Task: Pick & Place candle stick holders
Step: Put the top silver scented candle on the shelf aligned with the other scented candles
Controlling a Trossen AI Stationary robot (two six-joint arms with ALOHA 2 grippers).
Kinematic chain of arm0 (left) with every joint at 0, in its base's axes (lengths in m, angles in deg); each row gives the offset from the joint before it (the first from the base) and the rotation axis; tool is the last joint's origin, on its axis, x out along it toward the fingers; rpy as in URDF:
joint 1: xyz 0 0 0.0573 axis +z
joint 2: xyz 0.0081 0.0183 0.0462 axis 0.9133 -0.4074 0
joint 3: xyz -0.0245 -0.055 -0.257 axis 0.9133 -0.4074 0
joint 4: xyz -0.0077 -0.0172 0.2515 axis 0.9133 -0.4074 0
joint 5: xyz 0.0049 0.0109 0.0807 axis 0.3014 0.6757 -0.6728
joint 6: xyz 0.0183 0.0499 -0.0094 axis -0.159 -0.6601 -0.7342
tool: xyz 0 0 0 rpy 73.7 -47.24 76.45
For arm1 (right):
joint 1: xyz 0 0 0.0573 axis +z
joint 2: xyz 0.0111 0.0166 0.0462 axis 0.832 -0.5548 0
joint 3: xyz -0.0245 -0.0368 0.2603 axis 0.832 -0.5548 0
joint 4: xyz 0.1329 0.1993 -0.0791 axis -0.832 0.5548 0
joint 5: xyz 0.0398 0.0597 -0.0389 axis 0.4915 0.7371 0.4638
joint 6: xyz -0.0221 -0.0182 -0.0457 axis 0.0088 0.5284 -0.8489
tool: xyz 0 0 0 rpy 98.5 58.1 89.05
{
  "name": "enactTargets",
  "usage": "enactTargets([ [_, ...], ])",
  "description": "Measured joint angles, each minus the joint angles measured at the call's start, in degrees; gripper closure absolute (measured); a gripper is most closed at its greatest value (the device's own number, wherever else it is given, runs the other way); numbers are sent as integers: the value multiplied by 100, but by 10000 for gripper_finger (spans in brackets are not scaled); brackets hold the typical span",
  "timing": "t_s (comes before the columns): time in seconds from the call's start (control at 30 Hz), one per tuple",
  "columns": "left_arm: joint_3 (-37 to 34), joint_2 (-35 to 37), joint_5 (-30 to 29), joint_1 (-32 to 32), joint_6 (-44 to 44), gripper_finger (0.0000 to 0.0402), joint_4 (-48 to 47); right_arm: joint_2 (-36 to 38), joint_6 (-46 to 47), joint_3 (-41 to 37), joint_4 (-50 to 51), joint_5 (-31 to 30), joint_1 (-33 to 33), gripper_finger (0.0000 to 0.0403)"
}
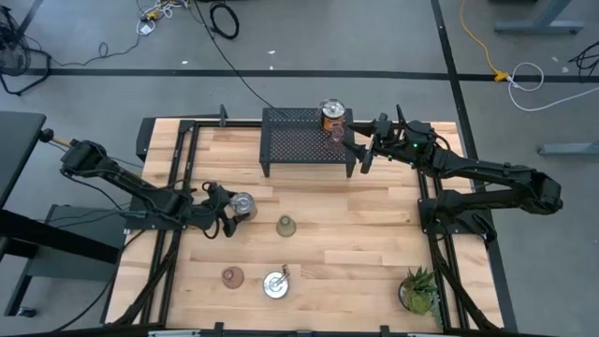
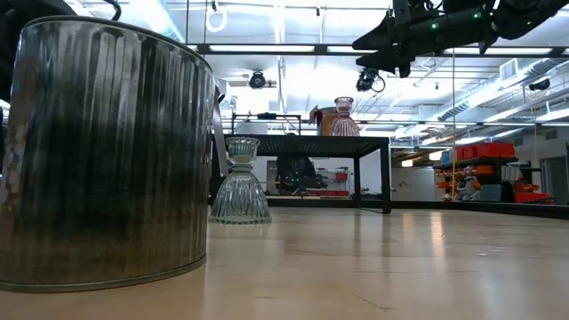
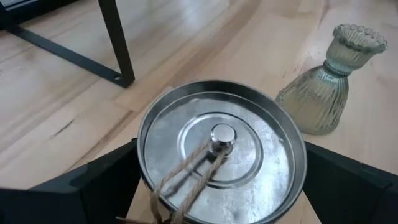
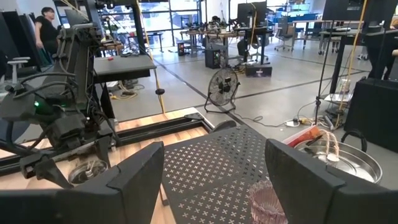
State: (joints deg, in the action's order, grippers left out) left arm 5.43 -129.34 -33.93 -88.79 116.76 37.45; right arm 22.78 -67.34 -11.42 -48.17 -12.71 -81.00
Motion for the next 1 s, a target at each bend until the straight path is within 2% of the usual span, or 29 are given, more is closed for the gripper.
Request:
enactTargets([
  [0.27, 0, -31, 8, 4, 1, 3, 2, 0, 0, 0, 78, 0, 0, 124],
  [0.6, 5, -898, -85, 15, -46, 3, 873, 0, -2, 0, 87, 0, 3, 124],
  [0.77, 9, -1148, -155, 15, 29, 3, 875, 0, -2, 0, 85, 0, 3, 124],
  [1.0, 4, -1241, -110, 15, -30, 36, 1035, 0, -2, 0, 87, 2, 3, 124],
])
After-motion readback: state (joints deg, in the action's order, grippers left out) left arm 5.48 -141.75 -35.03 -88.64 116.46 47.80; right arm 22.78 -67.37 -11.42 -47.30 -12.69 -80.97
